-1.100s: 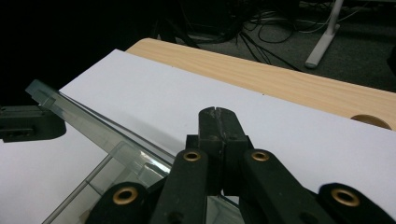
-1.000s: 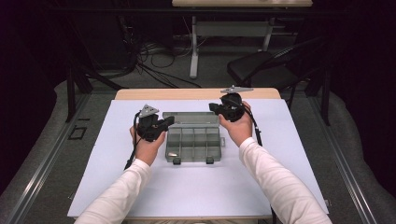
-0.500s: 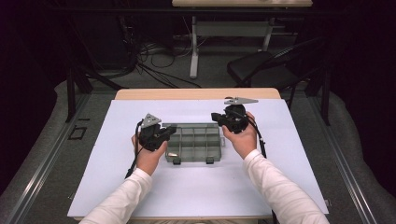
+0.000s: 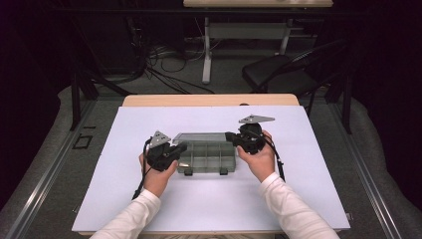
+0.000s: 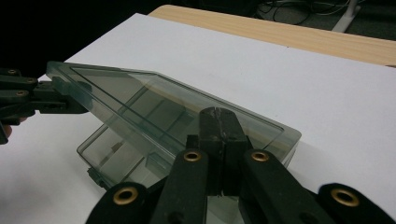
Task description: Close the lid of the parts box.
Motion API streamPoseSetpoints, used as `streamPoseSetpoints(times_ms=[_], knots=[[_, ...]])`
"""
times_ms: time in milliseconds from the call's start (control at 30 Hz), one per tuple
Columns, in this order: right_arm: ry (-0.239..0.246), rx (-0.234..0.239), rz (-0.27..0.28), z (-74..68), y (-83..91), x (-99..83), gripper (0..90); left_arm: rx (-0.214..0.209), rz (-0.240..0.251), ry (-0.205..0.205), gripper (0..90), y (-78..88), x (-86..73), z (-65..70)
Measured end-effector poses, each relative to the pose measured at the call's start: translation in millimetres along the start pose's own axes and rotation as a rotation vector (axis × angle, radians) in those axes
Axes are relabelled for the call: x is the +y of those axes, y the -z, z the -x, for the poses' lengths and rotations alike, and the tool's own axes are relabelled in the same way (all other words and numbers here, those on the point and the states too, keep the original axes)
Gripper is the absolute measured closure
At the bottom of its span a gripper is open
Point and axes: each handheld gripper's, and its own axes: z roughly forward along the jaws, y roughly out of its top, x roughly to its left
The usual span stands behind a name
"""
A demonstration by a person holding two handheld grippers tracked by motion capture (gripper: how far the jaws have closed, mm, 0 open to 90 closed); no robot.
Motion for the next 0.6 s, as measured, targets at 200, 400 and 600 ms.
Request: streamPoseSetpoints(times_ms=[200,400,600], knots=[[-0.018,0.023,0.009,-4.1,6.2,-6.2,90.0,0.000,-0.007,-0.005,90.0,2.8,-5.9,2.3],[-0.017,0.034,0.013,-4.6,7.7,-9.2,90.0,0.004,-0.005,-0.001,90.0,8.6,-11.4,2.5],[-0.023,0.048,0.003,-2.9,10.3,-12.8,90.0,0.005,-0.013,0.012,90.0,16.2,-17.5,-0.7]])
